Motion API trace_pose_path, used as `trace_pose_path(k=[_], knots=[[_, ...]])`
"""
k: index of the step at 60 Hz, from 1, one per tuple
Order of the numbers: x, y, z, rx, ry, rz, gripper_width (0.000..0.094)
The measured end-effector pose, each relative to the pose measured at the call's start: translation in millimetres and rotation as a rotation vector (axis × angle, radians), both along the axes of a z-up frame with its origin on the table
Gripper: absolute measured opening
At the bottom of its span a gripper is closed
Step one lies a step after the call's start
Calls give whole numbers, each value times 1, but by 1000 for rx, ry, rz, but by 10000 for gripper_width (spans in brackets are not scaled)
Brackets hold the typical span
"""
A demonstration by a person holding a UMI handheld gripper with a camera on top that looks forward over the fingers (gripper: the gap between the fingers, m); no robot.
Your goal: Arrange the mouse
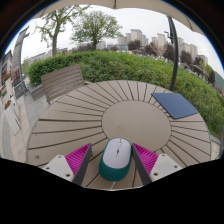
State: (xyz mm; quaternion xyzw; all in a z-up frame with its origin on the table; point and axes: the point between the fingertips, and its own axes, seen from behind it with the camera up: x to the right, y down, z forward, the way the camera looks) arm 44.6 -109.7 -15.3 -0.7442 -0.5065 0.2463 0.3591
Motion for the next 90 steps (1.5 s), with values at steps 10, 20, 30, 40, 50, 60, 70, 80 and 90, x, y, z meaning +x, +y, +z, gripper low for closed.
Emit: trace_pose_path(k=[10,20,30,40,50,60,70,80,90], knots=[[2,2,2,-45,-38,9,405],[-17,32,52,-100,-9,56,406],[-77,155,148,22,152,82,406],[-117,298,134,93,98,51,404],[-119,382,50,82,-8,22,405],[-106,390,-3,26,-61,36,480],[-88,396,12,60,-84,4,858],[-27,335,81,-35,-105,0,847],[92,258,147,-63,-174,-8,847]])
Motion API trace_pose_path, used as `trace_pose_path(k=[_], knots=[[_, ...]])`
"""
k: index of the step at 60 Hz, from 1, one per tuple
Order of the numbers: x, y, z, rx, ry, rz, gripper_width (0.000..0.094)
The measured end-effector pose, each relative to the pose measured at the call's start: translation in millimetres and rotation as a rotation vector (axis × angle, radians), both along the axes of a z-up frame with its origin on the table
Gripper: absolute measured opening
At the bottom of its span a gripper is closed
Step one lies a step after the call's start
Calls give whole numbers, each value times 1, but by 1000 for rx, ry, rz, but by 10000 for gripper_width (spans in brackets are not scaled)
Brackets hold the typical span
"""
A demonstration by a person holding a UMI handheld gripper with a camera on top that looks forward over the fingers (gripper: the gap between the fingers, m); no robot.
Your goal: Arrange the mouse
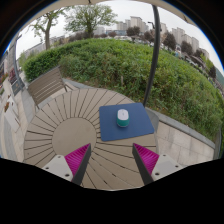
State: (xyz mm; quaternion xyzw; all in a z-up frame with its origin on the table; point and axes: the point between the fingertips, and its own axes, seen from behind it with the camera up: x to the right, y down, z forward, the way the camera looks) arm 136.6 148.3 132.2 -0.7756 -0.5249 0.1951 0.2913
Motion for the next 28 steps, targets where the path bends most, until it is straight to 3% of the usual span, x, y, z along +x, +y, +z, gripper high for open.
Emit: trace_pose_path(k=[12,17,28], knots=[[83,-66,22,-20,-4,15,859],[92,-84,21,-57,-1,46,847],[100,-85,19,-28,-5,39,847]])
